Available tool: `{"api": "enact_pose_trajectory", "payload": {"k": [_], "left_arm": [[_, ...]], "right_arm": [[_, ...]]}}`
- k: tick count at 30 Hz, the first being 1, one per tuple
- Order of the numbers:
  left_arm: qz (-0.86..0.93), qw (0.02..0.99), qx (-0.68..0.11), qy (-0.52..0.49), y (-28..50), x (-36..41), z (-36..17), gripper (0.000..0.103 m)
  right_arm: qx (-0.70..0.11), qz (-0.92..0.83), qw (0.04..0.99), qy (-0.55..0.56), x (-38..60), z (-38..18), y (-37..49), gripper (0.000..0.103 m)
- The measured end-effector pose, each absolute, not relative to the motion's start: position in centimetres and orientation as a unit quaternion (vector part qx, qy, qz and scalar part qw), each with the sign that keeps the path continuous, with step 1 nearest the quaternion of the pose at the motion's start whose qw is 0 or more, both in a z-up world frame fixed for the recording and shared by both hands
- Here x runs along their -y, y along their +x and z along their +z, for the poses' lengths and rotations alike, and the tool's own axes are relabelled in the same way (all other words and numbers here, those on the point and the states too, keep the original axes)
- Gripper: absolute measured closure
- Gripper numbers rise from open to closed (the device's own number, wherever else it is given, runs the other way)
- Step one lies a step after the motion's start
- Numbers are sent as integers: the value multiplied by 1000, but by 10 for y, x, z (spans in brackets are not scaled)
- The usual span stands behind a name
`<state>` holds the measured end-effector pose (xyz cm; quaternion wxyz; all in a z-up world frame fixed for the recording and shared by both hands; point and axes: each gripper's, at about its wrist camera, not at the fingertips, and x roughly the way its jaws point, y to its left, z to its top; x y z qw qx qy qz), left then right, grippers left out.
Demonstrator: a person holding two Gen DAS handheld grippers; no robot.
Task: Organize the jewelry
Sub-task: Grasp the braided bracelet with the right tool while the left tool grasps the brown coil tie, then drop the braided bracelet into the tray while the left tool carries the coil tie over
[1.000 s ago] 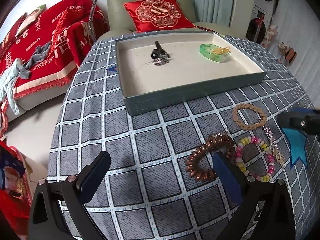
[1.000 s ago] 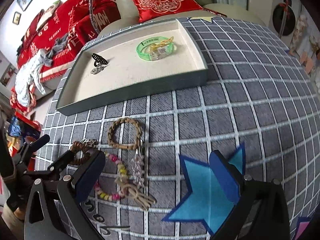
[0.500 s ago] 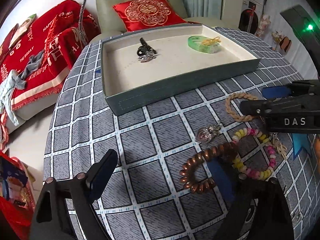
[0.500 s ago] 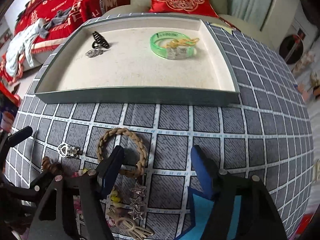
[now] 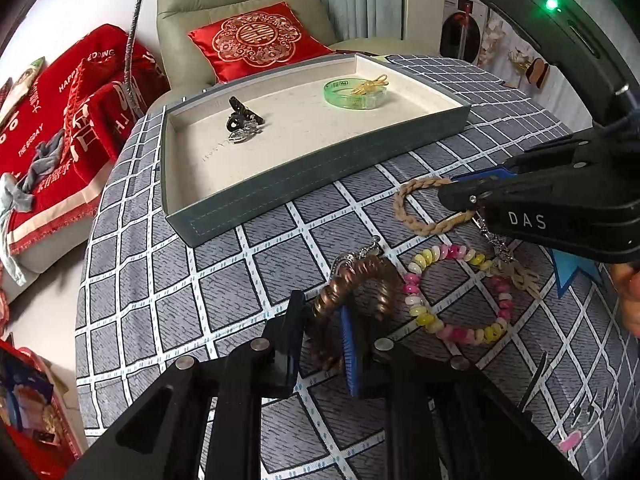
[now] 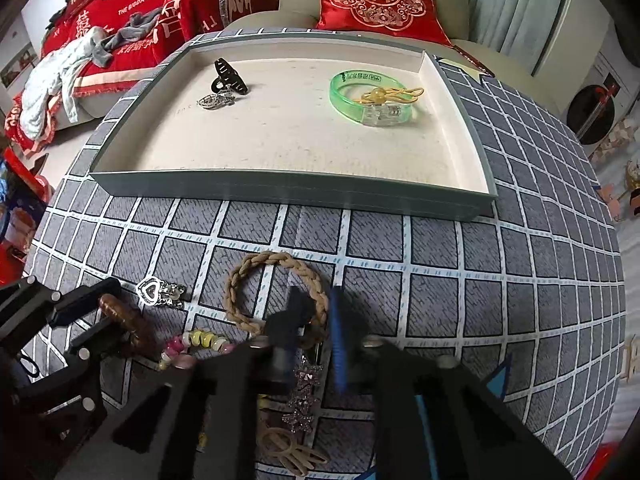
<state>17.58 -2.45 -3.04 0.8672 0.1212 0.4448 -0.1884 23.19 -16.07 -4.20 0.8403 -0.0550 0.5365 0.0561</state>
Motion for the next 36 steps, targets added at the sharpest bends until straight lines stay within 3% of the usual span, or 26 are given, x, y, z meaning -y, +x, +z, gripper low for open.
{"api": "enact_pose_trajectory", "payload": {"k": [21,36], "left_arm": [[-195,893,-405,14,188,-15,24,76],[-166,886,-433,12,290,0,27,76]], "right_arm": [[-481,78,872,55,202,21,219,95],[-481,103,866,89,190,19,302,95]]}}
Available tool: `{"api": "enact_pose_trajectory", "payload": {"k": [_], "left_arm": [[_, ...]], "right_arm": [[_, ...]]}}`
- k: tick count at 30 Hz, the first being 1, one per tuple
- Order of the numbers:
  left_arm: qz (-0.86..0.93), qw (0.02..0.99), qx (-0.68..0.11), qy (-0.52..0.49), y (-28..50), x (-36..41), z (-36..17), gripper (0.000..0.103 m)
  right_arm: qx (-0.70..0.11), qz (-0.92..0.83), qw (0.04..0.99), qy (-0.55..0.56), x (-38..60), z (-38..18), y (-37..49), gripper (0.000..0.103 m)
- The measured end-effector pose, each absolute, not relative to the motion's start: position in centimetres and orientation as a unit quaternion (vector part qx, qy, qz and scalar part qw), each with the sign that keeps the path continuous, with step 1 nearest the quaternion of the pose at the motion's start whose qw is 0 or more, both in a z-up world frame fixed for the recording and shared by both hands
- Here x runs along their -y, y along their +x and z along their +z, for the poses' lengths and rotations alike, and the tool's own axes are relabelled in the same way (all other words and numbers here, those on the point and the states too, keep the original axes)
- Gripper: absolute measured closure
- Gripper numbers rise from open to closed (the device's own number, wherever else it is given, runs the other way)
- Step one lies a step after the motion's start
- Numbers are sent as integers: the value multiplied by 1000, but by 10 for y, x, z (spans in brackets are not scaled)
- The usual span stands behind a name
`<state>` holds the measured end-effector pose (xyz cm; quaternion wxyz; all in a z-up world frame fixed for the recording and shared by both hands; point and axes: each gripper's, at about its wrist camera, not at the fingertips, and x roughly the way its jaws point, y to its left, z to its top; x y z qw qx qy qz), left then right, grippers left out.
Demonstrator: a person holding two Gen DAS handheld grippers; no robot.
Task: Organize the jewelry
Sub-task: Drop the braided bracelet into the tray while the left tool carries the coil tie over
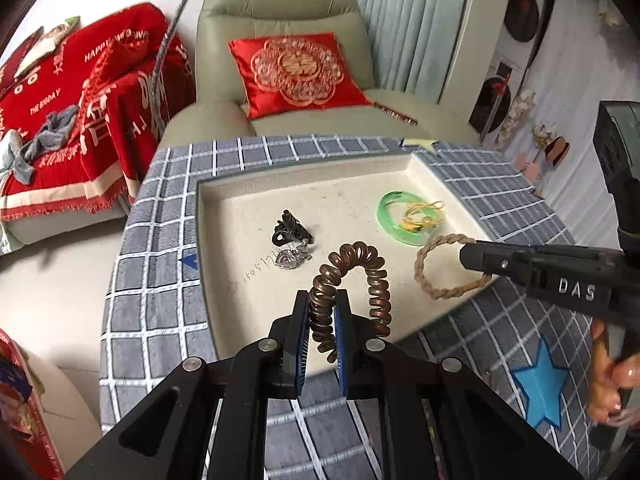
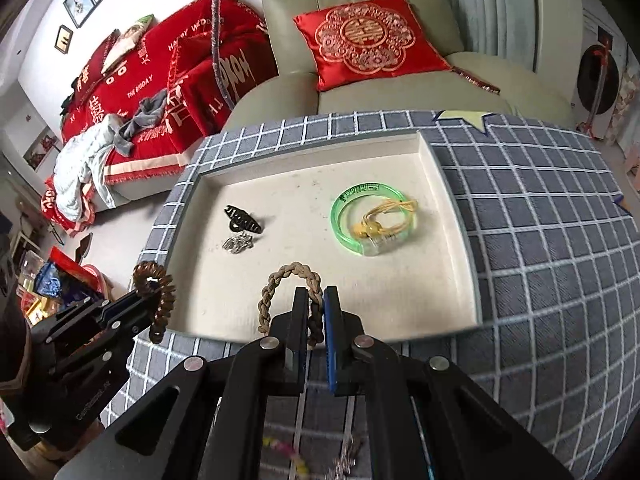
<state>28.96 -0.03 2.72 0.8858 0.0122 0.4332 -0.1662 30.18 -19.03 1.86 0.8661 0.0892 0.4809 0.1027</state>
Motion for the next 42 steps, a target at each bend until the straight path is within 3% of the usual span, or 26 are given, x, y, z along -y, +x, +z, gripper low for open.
{"api": "enact_pose_trajectory", "payload": {"k": [11,35,37,39,42], "left_arm": [[-141,850,-506,39,341,17,-19,76],[-92,877,-467,67,353,36,-24,76],[-90,876,-469,70,352,37,-25,76],[-90,875,-470,72,352,38,-25,76],[-87,874,-472,70,352,38,-26,76]], "right_arm": [[-521,86,842,113,203,-35,347,95],[-503,50,861,63,215,-41,370,93],[-504,52,859,71,216,-41,370,83],[-503,55,858,82,218,-40,370,45],[-493,58,864,87,219,-34,366,43]]}}
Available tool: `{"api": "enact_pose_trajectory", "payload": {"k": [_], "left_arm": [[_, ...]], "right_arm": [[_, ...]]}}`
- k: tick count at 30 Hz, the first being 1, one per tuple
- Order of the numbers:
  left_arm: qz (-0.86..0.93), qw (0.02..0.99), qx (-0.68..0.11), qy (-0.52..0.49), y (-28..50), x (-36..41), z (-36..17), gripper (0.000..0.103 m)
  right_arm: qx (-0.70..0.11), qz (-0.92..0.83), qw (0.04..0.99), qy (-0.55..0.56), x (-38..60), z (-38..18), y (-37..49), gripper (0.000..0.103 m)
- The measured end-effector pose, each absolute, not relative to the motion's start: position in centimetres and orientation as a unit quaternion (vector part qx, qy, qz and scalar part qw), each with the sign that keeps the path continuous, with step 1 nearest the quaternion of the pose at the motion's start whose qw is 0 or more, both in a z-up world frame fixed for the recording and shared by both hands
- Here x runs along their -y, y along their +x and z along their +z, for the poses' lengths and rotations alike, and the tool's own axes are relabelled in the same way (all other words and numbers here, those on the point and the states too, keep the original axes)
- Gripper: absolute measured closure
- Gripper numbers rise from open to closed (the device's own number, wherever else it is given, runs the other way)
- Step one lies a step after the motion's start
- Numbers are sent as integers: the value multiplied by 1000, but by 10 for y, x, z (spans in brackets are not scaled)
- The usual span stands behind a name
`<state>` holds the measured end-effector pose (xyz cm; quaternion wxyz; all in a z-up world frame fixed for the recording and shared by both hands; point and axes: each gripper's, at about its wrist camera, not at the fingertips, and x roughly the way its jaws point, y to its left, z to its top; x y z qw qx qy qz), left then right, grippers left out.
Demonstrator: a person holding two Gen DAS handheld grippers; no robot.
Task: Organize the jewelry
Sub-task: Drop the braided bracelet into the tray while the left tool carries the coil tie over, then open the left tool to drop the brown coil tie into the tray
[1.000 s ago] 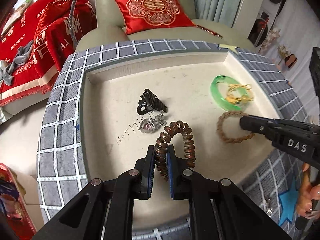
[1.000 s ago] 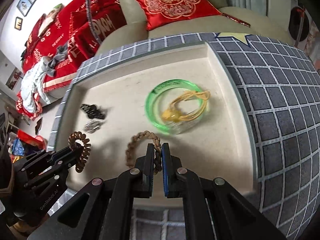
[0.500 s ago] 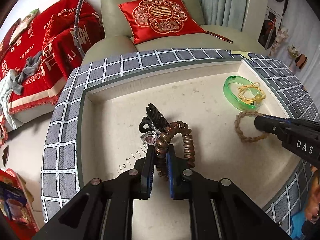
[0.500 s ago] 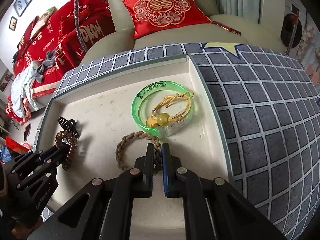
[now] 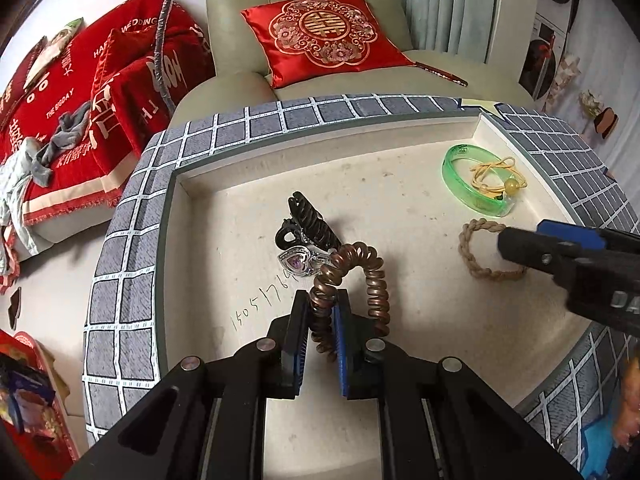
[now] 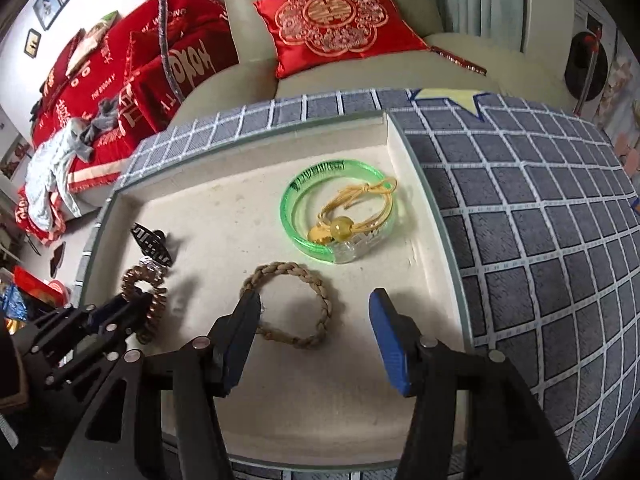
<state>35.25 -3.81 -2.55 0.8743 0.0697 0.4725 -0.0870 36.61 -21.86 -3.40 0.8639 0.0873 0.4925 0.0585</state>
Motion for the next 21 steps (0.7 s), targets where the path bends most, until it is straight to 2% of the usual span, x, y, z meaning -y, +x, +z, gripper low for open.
{"api": "enact_pose_trajectory", "payload": {"k": [10,17,18,19,20,21], "left_arm": [[-87,879,-464,69,351,43,-20,76],[-88,884,-453,68,349,45,-14,76],[-88,884,-454,68,349,46,-14,72],[-88,884,-455,68,350,46,-14,35],[-83,885,-453,66,349,45,-14,9],[-75,891,-443,64,348,43,-12,0]], "right_arm": [[-453,69,880,122,231,2,344,43],[-449,59,881,134,244,5,337,43],[-450,59,881,135,244,4,337,43],[-450,57,881,137,246,4,336,43],[-449,56,881,138,247,4,336,43],[-449,56,881,139,248,4,335,43]]}}
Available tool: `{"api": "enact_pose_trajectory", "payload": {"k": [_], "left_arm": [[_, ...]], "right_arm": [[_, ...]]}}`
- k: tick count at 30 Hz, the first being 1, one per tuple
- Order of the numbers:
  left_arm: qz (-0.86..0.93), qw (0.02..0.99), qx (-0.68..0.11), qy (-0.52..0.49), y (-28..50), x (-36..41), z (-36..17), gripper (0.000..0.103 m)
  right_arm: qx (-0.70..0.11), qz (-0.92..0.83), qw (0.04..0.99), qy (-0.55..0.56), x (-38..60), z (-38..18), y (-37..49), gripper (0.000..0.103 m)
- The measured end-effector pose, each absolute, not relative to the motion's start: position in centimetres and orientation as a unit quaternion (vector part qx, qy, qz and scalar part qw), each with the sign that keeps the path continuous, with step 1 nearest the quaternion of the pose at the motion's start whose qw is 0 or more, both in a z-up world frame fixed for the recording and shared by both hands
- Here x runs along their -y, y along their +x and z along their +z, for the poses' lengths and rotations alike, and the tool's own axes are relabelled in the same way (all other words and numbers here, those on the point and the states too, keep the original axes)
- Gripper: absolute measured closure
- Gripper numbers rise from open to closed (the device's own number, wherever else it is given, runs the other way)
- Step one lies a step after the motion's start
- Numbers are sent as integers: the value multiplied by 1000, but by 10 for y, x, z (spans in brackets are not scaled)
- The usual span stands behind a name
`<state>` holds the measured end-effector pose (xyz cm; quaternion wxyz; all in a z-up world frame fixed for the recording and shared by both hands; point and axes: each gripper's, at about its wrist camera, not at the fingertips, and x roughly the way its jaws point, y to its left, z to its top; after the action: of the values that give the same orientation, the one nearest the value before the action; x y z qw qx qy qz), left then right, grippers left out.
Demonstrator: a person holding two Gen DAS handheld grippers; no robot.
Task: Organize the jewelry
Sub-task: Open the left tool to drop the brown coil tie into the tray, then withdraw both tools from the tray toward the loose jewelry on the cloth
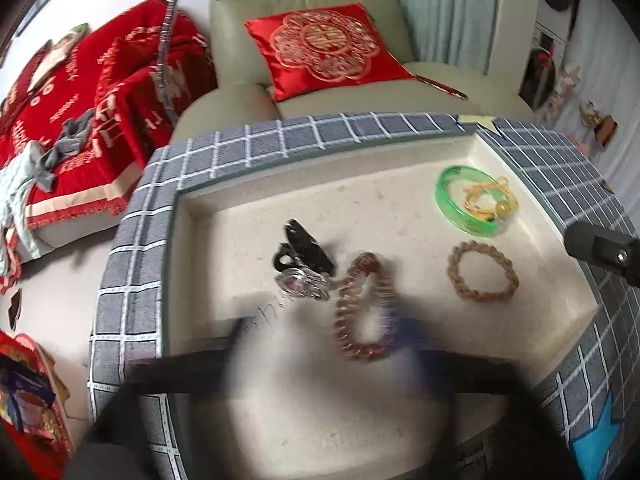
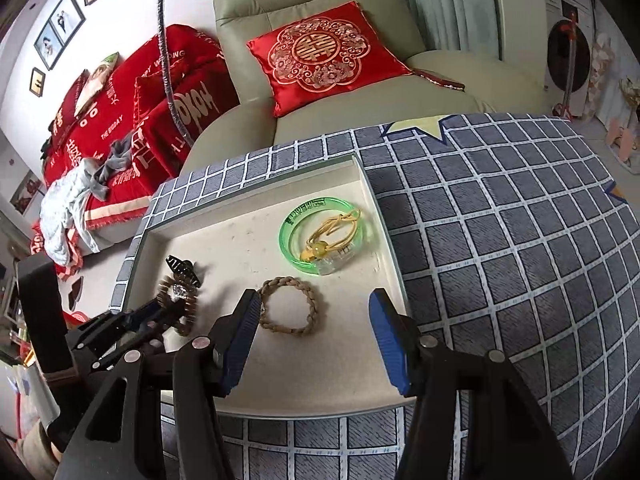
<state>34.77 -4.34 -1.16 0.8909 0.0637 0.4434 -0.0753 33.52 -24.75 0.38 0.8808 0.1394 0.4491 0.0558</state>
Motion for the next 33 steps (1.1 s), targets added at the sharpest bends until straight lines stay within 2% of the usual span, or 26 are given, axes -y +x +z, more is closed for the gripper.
{"api": "enact_pose_trajectory", "payload": {"k": [1,8,10,12,14,23,33], "left_arm": [[-71,900,-425,64,344,42,-7,0],[-67,901,-424,61,343,39,-1,0],[-67,903,-419,59,340,36,2,0],[-69,904,-417,60,335,34,6,0],[-70,906,-413,60,330,31,10,0],[-76,910,-403,52,293,17,24,0],[-100,902,-419,36,245,1,23,0]], "right_arm": [[-448,55,881,141,249,4,334,43],[-446,53,882,144,255,4,329,43],[-446,57,882,144,254,3,327,39],[-445,65,880,151,253,3,324,9],[-434,76,883,162,253,5,318,0],[-410,80,892,175,251,18,288,0],[-446,88,877,156,240,24,252,0]]}}
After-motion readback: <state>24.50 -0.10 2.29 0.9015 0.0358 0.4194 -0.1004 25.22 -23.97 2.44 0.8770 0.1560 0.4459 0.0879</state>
